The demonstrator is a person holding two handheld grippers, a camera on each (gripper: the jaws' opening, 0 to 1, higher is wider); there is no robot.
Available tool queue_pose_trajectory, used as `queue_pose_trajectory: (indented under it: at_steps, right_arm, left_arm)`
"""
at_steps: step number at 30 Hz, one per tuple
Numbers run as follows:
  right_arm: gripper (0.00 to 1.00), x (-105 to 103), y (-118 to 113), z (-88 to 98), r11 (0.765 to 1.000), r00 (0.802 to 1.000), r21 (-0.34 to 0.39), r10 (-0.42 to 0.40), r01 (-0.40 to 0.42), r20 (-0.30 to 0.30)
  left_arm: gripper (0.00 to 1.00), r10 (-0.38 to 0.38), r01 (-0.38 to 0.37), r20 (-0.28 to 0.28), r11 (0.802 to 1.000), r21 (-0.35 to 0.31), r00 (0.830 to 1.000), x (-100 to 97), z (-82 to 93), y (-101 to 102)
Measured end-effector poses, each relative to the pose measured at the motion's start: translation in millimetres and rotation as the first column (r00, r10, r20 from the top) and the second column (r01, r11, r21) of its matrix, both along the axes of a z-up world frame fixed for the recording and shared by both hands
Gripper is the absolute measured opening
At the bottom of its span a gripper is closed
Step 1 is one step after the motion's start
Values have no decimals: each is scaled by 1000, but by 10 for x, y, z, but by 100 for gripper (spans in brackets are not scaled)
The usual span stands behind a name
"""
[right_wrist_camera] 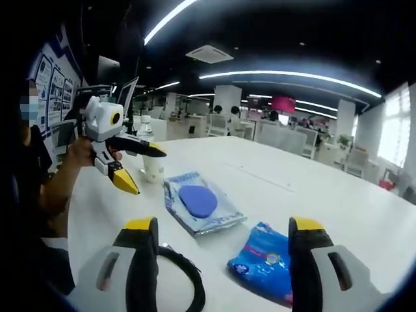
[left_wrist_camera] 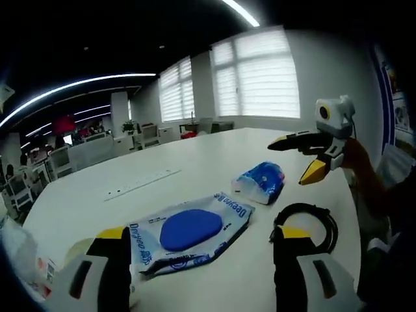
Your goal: Arrange the tabletop items into an orderly group along one side of the table until the central work area is clear of visible clutter.
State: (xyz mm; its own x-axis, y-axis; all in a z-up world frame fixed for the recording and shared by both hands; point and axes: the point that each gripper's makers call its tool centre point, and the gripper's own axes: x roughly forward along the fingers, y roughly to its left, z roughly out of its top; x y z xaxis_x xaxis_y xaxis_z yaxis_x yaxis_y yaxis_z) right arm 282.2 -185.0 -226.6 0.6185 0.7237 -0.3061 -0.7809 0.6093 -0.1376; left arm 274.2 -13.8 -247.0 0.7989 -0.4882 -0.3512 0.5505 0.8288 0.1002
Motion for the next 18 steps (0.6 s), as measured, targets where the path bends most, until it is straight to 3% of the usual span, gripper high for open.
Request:
queue_pose_trajectory:
  at_steps: [18]
  right_arm:
    - [72, -28, 157, -112, 999, 999, -15, 40, -41, -21]
  left_arm:
    - [85, -4, 8, -60, 998, 58, 998, 45, -205, 64]
